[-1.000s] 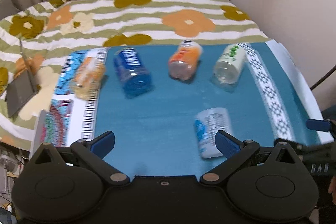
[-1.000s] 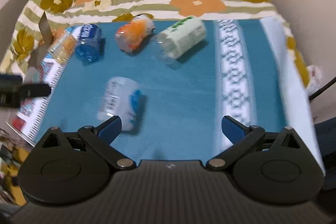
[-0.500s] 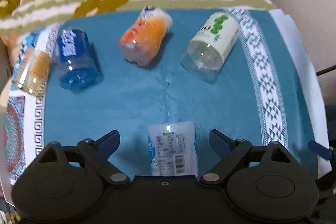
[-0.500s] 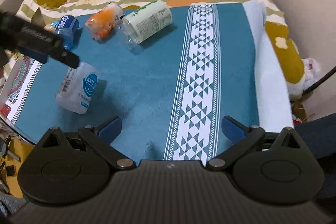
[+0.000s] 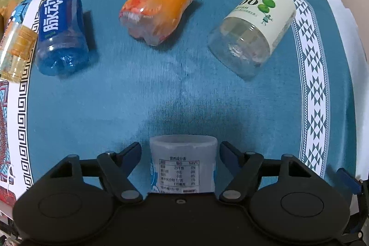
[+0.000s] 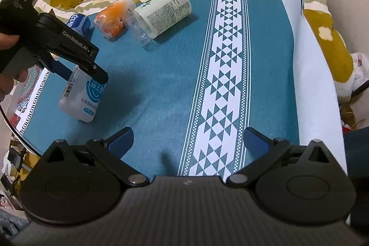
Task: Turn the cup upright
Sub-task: 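Lift the cup with the left gripper and rotate it rim up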
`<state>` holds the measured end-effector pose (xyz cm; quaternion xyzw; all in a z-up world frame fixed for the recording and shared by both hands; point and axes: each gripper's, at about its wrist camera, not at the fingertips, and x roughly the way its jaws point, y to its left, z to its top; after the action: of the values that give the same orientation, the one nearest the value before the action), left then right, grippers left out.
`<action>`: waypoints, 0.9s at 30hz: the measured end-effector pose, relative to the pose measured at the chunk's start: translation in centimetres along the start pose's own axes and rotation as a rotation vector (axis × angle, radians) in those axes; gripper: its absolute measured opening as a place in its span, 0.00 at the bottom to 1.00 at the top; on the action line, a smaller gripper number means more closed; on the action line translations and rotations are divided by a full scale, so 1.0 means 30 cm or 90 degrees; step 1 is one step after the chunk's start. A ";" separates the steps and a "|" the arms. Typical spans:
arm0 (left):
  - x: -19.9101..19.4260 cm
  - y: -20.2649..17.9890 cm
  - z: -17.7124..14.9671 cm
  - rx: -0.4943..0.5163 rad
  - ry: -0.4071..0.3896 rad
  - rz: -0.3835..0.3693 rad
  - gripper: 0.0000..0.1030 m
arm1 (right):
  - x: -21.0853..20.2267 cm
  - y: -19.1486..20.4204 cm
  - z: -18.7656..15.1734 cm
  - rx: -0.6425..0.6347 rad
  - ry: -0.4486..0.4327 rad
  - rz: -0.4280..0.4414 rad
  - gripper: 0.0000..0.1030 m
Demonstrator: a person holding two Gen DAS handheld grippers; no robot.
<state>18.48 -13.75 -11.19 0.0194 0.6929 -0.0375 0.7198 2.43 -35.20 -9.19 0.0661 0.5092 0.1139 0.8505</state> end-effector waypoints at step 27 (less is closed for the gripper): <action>-0.222 0.022 -0.245 0.002 -0.394 -0.053 0.59 | -0.044 0.061 0.024 0.003 -0.046 0.020 1.00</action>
<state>10.97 -12.31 -4.83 -0.0201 0.4411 -0.0719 0.8944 2.23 -33.79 -7.30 0.0797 0.4772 0.1235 0.8664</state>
